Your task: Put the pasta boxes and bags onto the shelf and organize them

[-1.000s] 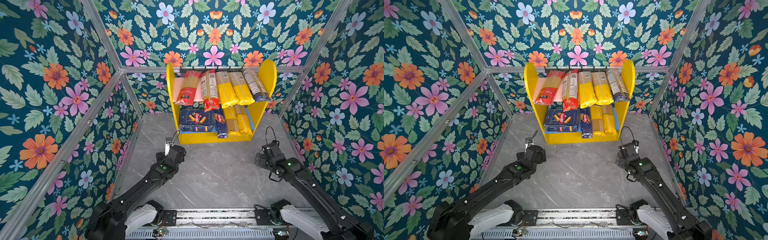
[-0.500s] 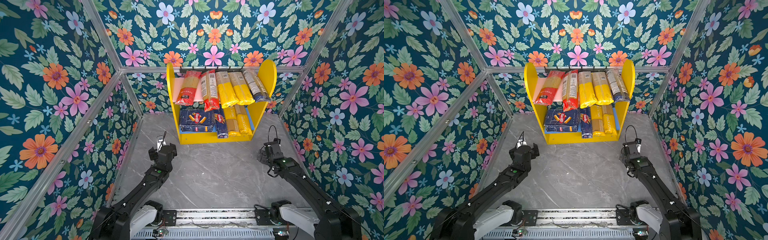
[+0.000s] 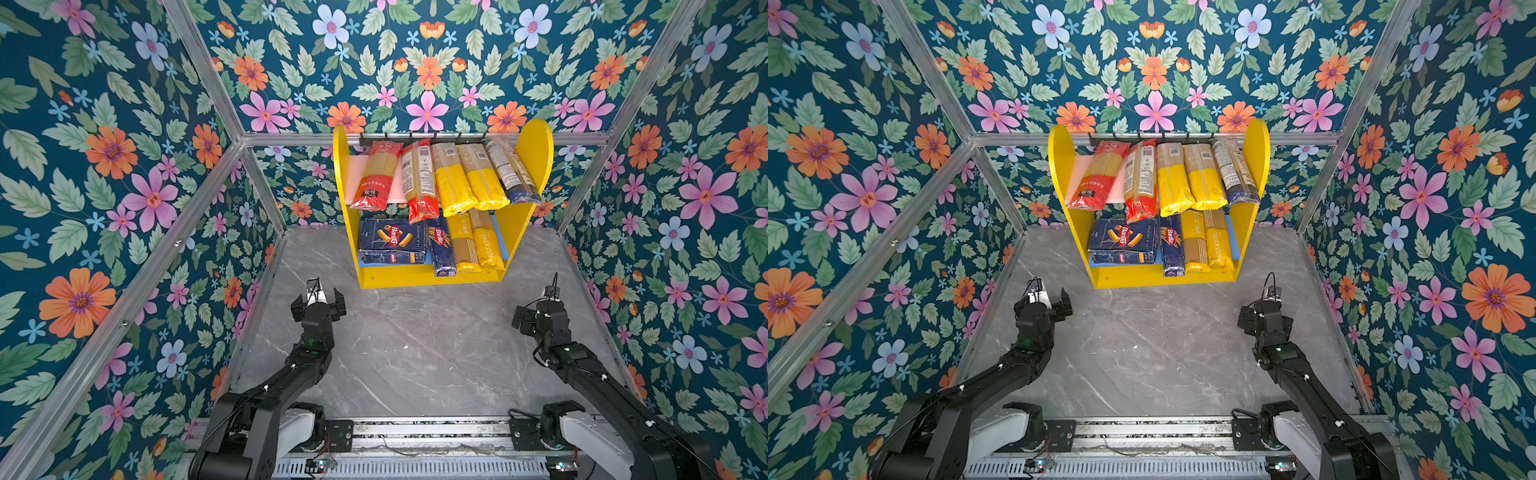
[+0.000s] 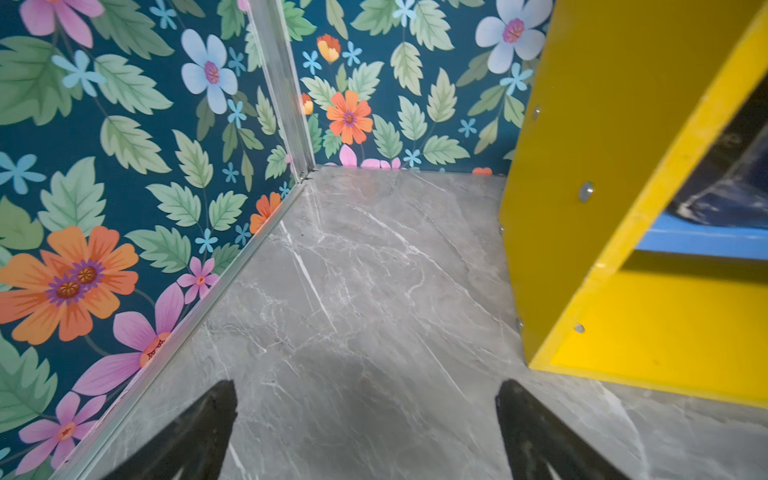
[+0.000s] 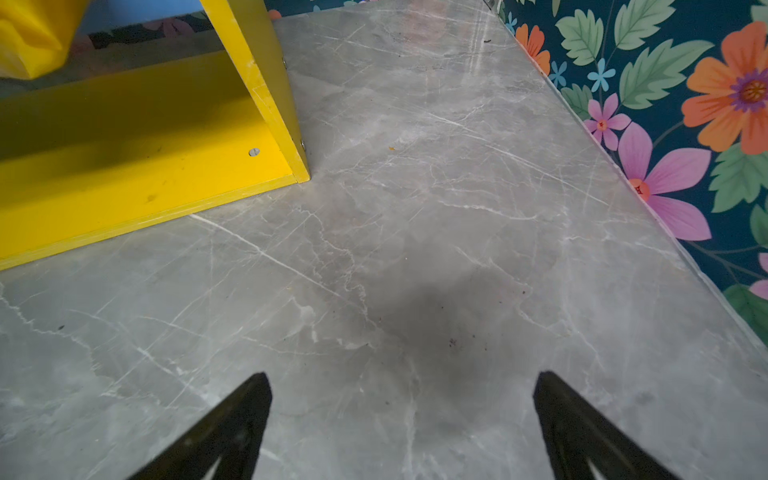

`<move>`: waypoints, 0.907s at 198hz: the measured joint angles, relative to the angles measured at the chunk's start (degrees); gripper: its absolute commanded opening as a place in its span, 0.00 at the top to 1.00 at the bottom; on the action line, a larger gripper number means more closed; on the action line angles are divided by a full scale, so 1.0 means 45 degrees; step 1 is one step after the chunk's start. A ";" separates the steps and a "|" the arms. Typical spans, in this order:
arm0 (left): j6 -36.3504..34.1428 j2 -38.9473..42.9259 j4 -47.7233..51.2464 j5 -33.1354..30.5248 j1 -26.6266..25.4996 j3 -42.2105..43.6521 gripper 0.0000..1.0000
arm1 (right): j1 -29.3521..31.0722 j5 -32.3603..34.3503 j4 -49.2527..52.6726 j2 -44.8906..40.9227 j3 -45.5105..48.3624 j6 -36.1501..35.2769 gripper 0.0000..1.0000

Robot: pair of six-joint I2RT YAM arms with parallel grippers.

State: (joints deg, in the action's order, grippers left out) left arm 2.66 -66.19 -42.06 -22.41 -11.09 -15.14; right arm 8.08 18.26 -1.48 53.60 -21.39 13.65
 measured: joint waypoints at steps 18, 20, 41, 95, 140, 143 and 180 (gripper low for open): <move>0.0000 -0.0714 -0.0971 0.0248 0.0413 0.0248 0.00 | -0.0024 0.0005 -0.1248 0.0330 0.0355 -0.0087 0.01; 0.0000 -0.0816 -0.1078 0.0282 0.0447 0.0262 0.00 | -0.0029 0.0000 -0.1365 0.0379 0.0384 -0.0102 0.01; 0.0063 -0.1948 -0.2137 0.0510 0.0714 0.0287 0.00 | -0.0248 -0.0019 -0.2875 0.1404 0.0680 -0.0359 0.01; 0.0102 -0.2900 -0.3954 0.0738 0.0967 0.0593 0.01 | -0.1481 -0.0903 -0.5882 0.3453 0.0593 -0.0738 0.01; -0.0180 -0.3400 -0.5348 0.0651 0.0986 0.0816 0.01 | -0.1724 -0.1632 -0.7830 0.5212 0.0223 -0.1457 0.01; -0.0272 -0.3521 -0.5493 0.0646 0.0986 0.0806 0.01 | -0.1729 -0.1637 -0.7990 0.5372 0.0238 -0.1496 0.01; -0.0729 -0.5192 -0.7130 0.1001 0.1010 0.0874 0.00 | -0.1739 -0.2229 -0.9000 0.5984 0.0403 -0.1880 0.01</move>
State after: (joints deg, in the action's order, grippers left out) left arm -0.62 -89.56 -74.15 -17.91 -6.55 -11.20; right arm 0.25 8.23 -41.98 80.53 -19.57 5.19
